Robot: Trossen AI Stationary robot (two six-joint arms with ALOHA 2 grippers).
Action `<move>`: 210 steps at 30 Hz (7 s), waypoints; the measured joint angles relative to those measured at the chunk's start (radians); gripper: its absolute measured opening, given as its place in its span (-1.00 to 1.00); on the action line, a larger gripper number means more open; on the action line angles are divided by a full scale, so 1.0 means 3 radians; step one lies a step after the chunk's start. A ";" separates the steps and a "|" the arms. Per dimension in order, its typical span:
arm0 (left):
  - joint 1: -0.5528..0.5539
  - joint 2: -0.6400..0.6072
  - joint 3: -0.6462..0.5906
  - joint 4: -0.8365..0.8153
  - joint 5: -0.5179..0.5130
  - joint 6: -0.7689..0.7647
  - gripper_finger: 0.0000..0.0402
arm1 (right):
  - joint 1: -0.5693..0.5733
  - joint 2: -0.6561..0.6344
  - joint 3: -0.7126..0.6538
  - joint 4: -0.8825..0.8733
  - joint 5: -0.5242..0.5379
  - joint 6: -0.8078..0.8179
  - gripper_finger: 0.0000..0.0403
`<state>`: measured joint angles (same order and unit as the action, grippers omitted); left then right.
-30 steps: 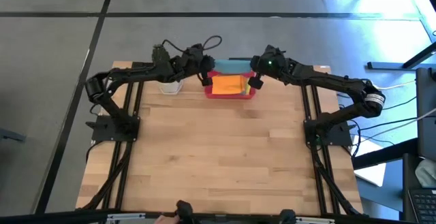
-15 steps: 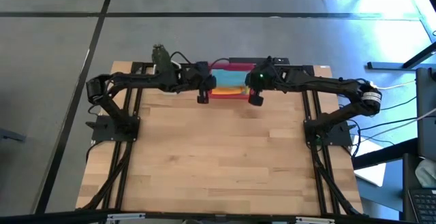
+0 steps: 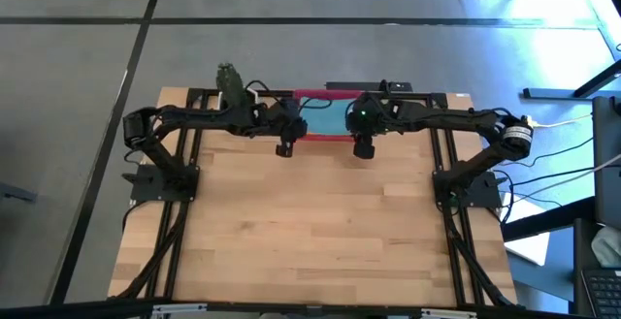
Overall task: Fold microfiber towels
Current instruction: Put the blue microfiber cloth into the red bin, then return to Home Position
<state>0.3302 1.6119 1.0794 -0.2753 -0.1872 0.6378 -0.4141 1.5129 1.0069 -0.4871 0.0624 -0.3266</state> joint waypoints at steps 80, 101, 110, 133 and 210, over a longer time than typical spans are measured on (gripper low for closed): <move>-0.1788 -0.5356 -0.3572 0.1409 0.0241 -0.1570 -1.00 | 0.1067 -0.4984 -0.3335 0.1706 -0.0181 0.0619 -0.92; -0.1788 -0.5356 -0.3572 0.1409 0.0232 -0.1570 -0.85 | 0.1067 -0.4984 -0.3334 0.1706 -0.0185 0.0626 -0.86; -0.1788 -0.5356 -0.3572 0.1409 0.0232 -0.1568 -0.93 | 0.1067 -0.4984 -0.3334 0.1706 -0.0185 0.0625 -0.86; -0.1788 -0.5356 -0.3572 0.1409 0.0232 -0.1568 -0.88 | 0.1067 -0.4985 -0.3333 0.1706 -0.0184 0.0625 -0.86; -0.1787 -0.5356 -0.3572 0.1410 0.0231 -0.1570 -1.00 | 0.1067 -0.4985 -0.3332 0.1705 -0.0183 0.0625 -0.86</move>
